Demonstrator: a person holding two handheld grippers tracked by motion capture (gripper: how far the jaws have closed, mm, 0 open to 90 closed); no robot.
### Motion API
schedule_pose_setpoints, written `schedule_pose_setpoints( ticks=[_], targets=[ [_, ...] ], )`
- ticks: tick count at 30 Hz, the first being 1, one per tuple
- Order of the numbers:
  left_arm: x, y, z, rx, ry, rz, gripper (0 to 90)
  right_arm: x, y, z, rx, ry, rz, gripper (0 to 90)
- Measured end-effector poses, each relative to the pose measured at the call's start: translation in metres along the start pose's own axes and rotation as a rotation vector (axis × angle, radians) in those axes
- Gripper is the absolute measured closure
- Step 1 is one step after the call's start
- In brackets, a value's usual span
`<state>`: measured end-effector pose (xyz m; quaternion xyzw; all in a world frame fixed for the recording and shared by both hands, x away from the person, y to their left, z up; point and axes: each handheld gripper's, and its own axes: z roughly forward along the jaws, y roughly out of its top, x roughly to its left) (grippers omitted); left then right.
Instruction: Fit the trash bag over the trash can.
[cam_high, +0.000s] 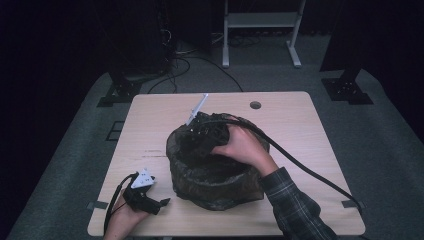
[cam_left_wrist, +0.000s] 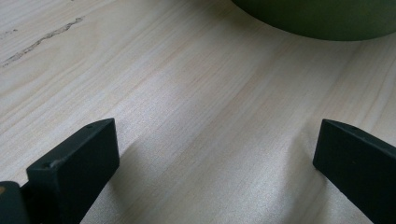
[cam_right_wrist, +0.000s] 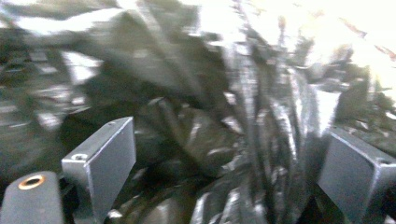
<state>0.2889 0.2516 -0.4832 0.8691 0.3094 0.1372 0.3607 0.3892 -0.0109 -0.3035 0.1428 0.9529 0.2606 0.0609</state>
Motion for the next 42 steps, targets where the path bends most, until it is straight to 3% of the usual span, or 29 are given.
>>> schedule_pose_setpoints(
  ticks=[9, 16, 20, 34, 42],
  targets=[
    [-0.001, 0.000, 0.000, 0.001, 0.001, -0.003, 0.0, 0.034, 0.000, -0.009, -0.013, 0.050, -0.061, 9.3],
    [-0.001, 0.000, 0.000, 0.000, 0.001, -0.003, 0.0, 0.045, -0.001, 0.000, 0.010, 0.086, -0.076, 9.3],
    [-0.001, 0.000, 0.000, 0.000, 0.001, -0.003, 0.0, 0.042, -0.001, -0.001, -0.003, 0.076, -0.070, 9.3],
    [-0.001, 0.000, 0.000, 0.001, 0.001, -0.003, 0.0, 0.024, -0.007, -0.042, -0.095, 0.006, -0.030, 9.2],
    [-0.001, 0.000, 0.000, 0.000, 0.001, -0.003, 0.0, 0.012, -0.024, -0.064, -0.172, -0.020, 0.019, 9.3]
  ],
)
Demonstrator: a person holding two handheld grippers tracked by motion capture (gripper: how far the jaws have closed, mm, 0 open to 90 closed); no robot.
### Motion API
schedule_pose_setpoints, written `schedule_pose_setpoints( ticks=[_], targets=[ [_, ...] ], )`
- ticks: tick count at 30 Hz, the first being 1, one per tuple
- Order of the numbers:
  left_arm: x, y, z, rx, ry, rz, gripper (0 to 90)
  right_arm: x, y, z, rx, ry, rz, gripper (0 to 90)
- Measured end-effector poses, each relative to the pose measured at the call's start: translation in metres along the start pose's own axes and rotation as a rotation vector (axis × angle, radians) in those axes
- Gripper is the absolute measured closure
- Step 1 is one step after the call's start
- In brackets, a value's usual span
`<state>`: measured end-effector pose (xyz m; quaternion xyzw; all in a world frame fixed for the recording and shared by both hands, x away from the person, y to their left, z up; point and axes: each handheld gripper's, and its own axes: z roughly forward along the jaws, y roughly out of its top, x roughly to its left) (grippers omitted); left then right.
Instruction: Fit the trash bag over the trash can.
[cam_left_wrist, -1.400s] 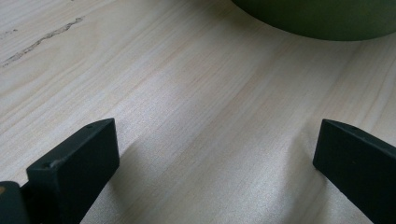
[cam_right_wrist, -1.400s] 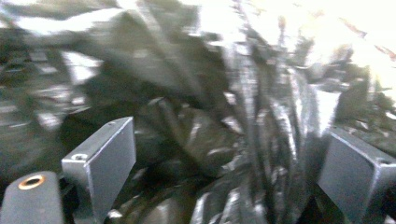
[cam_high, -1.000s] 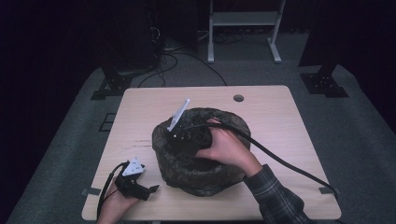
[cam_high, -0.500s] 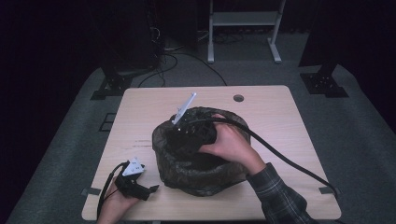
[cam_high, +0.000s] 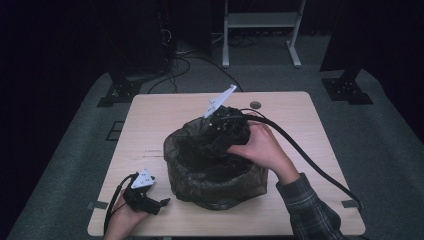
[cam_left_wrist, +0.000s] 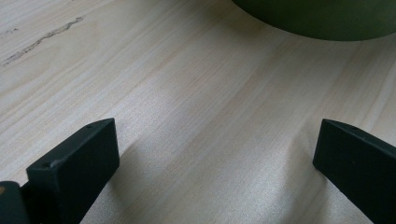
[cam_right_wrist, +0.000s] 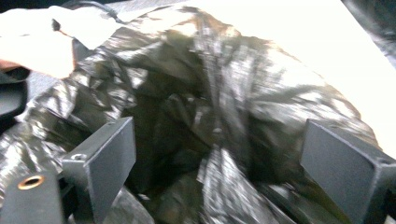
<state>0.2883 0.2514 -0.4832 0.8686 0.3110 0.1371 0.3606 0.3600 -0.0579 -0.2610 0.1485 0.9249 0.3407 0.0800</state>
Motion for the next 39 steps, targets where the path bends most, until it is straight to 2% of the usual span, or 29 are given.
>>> schedule_pose_setpoints(
  ticks=[5, 10, 17, 24, 31, 35, 37, 39],
  targets=[
    [0.000, 0.000, 0.000, 0.000, 0.000, 0.000, 0.0, -0.008, -0.016, -0.020, -0.060, -0.020, 0.033, 9.3],
    [0.000, 0.000, 0.000, 0.000, 0.000, 0.000, 0.0, -0.019, -0.040, -0.041, -0.106, -0.048, 0.073, 9.3],
    [0.000, 0.000, 0.000, 0.000, 0.000, 0.000, 0.0, -0.033, -0.084, -0.066, -0.169, -0.091, 0.148, 9.3],
    [0.000, 0.000, 0.000, 0.000, 0.000, 0.000, 0.0, -0.041, -0.133, -0.091, -0.255, -0.139, 0.223, 9.3],
    [0.000, 0.000, 0.000, 0.001, -0.001, 0.000, 0.0, -0.046, -0.180, -0.100, -0.307, -0.182, 0.295, 9.3],
    [0.000, 0.000, 0.000, 0.002, -0.001, 0.000, 0.0, -0.046, -0.205, -0.099, -0.325, -0.211, 0.313, 9.3],
    [0.000, 0.000, 0.000, 0.002, -0.001, 0.000, 0.0, -0.045, -0.210, -0.099, -0.331, -0.218, 0.312, 9.3],
    [0.000, 0.000, 0.000, 0.000, -0.001, -0.002, 0.0, -0.046, -0.231, -0.094, -0.337, -0.243, 0.331, 9.3]
  ],
)
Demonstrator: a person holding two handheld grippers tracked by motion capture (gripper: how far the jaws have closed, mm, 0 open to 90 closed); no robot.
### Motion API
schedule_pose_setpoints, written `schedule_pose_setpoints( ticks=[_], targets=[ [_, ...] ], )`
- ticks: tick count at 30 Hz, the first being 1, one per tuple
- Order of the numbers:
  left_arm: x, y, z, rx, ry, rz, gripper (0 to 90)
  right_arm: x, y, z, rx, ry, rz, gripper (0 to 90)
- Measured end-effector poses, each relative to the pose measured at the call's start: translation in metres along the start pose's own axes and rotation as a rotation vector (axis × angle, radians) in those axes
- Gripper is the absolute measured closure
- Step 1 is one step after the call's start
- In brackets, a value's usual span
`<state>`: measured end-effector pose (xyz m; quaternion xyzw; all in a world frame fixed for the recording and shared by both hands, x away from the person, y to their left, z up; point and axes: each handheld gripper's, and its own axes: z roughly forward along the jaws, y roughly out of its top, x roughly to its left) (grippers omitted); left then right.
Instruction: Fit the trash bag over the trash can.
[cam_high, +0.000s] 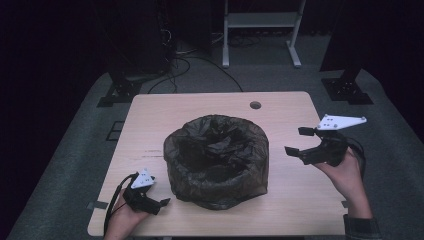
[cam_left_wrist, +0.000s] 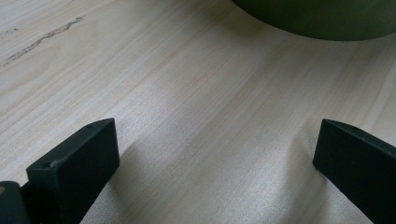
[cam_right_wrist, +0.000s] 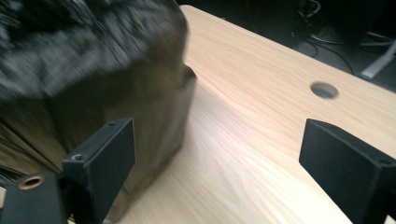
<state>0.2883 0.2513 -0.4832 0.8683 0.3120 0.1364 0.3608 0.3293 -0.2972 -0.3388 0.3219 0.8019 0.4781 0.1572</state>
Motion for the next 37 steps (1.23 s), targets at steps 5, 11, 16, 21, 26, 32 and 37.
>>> schedule_pose_setpoints(
  ticks=[5, 11, 16, 21, 26, 32, 37],
  targets=[
    [0.000, 0.000, 0.000, 0.000, 0.000, 0.001, 0.0, -0.011, -0.031, 0.002, 0.014, -0.024, 0.048, 9.3],
    [0.000, 0.000, 0.000, 0.000, 0.000, 0.001, 0.0, -0.018, -0.069, 0.009, 0.041, -0.047, 0.087, 9.3],
    [0.000, 0.000, 0.000, 0.000, 0.000, 0.000, 0.0, -0.021, -0.101, 0.016, 0.066, -0.069, 0.116, 9.3],
    [0.000, 0.000, 0.000, 0.000, 0.000, 0.001, 0.0, -0.021, -0.124, 0.023, 0.121, -0.098, 0.110, 9.3],
    [0.000, 0.000, 0.000, 0.000, 0.000, 0.000, 0.0, -0.020, -0.140, 0.028, 0.163, -0.106, 0.109, 9.3],
    [0.000, 0.000, 0.000, 0.000, 0.000, 0.000, 0.0, -0.018, -0.151, 0.032, 0.219, -0.140, 0.087, 9.3],
    [0.000, 0.000, 0.000, 0.000, 0.000, 0.001, 0.0, -0.018, -0.151, 0.032, 0.217, -0.146, 0.087, 9.3]
  ],
)
